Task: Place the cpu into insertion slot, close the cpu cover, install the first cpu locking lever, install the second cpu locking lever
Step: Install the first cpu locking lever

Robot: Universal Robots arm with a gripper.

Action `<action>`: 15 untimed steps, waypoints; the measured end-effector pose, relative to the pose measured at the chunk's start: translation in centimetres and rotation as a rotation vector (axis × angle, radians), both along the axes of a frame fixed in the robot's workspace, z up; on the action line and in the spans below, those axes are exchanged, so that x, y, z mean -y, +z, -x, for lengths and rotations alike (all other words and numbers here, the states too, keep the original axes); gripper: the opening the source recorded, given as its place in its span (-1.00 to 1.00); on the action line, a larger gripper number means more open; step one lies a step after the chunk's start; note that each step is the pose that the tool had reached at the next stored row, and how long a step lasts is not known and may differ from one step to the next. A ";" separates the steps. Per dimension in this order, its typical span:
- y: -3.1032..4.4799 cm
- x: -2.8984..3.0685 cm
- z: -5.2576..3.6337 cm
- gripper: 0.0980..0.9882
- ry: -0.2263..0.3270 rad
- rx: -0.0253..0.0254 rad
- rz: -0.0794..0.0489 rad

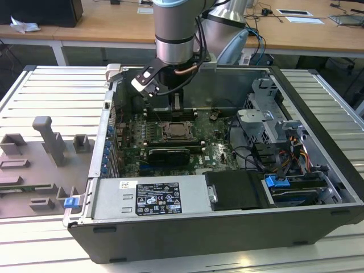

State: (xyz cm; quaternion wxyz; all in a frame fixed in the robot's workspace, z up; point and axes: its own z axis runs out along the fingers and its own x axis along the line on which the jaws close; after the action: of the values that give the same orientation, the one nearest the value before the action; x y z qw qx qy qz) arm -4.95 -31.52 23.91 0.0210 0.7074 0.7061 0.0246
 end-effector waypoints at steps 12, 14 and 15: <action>0.23 0.00 0.00 -0.98 0.000 0.0000 0.000; 0.34 0.00 0.00 -0.98 0.000 -0.0001 0.000; 0.36 0.00 0.00 -0.98 0.000 -0.0001 0.000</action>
State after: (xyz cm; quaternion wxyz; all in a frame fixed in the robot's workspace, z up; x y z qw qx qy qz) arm -4.95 -31.52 24.27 0.0209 0.7074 0.7061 0.0245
